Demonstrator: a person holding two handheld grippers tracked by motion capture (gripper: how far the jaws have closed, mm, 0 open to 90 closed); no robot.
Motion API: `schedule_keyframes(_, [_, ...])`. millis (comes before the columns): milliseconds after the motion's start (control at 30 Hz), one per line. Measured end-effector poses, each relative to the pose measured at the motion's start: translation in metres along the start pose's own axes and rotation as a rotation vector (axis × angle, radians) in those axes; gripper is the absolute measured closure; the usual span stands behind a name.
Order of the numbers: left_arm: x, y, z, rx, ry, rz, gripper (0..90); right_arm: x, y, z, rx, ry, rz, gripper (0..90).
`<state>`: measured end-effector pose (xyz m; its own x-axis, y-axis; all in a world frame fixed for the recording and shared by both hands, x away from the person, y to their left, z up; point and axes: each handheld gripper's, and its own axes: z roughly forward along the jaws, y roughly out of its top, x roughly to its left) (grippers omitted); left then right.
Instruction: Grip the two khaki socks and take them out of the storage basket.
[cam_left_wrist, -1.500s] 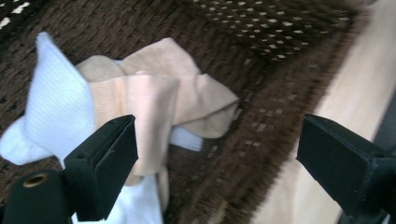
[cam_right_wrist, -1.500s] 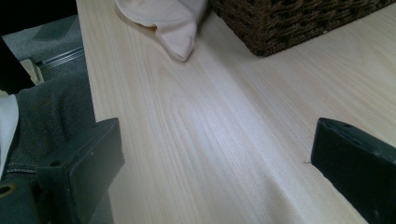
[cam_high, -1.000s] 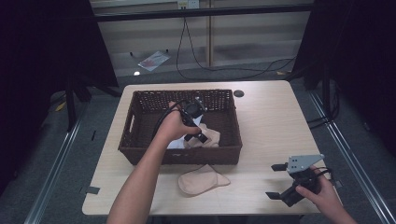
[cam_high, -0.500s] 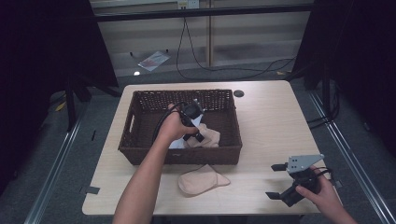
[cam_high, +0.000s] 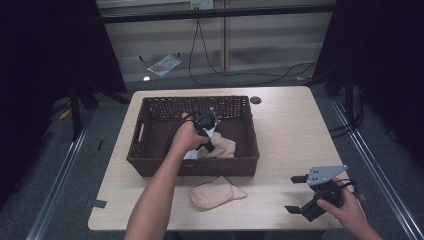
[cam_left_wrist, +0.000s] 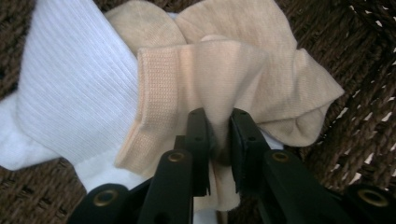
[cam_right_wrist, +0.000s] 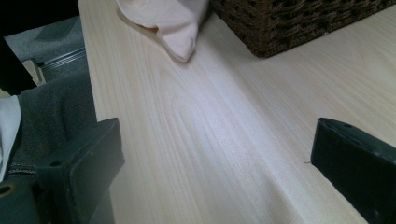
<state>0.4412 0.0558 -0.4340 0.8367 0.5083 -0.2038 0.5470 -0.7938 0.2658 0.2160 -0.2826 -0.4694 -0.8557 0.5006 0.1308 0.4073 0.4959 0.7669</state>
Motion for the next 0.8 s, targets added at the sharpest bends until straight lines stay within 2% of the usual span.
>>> schedule_keyframes(100, [-0.001,-0.001,-0.005,0.021,-0.018,-0.023,81.3,0.0,0.0,0.0,0.0,0.001,-0.003,2.3])
schedule_keyframes(167, [-0.002,-0.003,-0.01,0.001,-0.031,-0.044,81.4,0.0,0.0,0.0,0.001,0.0,-0.003,2.3])
schedule_keyframes(400, [-0.005,-0.009,-0.034,-0.009,-0.051,-0.046,81.5,0.0,0.0,0.0,0.001,-0.001,-0.002,2.3])
schedule_keyframes(467, [-0.007,-0.011,-0.04,-0.016,-0.056,-0.034,81.4,0.0,0.0,0.0,0.0,-0.001,-0.002,2.3])
schedule_keyframes(633, [-0.012,-0.014,-0.057,-0.015,-0.056,-0.039,81.4,0.0,0.0,0.0,0.001,-0.001,-0.001,2.3])
schedule_keyframes(667, [-0.013,-0.014,-0.06,-0.02,-0.061,-0.05,81.4,0.0,0.0,0.0,0.001,-0.002,-0.002,2.3])
schedule_keyframes(800, [-0.019,-0.015,-0.072,-0.033,-0.075,-0.03,81.4,0.0,0.0,0.0,0.0,-0.002,-0.003,2.3])
